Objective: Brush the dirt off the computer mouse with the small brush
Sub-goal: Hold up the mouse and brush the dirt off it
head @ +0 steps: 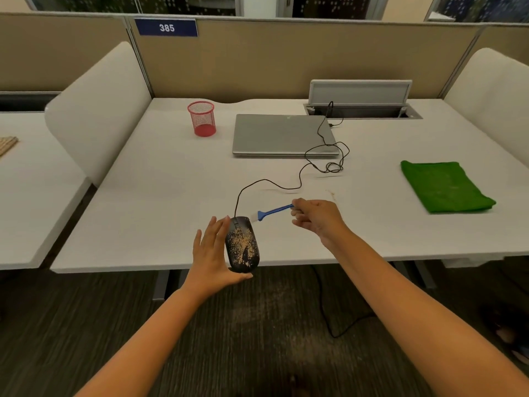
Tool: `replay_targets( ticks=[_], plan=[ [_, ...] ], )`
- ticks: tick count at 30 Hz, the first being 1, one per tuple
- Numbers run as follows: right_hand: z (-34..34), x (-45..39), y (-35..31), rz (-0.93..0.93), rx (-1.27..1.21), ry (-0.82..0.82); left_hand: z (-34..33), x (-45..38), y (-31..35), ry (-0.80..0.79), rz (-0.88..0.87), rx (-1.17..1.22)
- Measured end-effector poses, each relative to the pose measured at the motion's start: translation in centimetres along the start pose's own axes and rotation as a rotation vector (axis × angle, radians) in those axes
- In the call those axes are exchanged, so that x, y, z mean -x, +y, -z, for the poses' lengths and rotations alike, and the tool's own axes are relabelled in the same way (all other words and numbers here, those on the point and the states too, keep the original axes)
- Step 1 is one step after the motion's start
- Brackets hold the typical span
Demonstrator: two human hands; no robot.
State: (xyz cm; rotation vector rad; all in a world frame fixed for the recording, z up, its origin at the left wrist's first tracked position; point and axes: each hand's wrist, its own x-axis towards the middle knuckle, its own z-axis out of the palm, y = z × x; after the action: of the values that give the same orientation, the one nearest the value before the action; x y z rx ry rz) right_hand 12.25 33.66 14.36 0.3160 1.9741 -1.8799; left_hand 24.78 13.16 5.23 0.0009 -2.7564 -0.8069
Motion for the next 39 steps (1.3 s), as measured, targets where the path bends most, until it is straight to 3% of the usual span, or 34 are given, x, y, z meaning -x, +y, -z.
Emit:
replay_targets(
  ticks=[19,26,39],
  plan=[
    [-0.8,0.6,-0.2,-0.061,-0.132,-0.002,0.9,0.8,-0.3,0.006,0.024,-0.004],
    [-3.5,1.5,0.3,-0.022,-0.028,-0.067,1.3,1.1,-0.4,-0.005,-0.049,-0.052],
    [-3.6,3.2,1.8,0.016,0.019,-0.011,2.0,2.9,-1.8,-0.032,-0.032,-0.037]
  ],
)
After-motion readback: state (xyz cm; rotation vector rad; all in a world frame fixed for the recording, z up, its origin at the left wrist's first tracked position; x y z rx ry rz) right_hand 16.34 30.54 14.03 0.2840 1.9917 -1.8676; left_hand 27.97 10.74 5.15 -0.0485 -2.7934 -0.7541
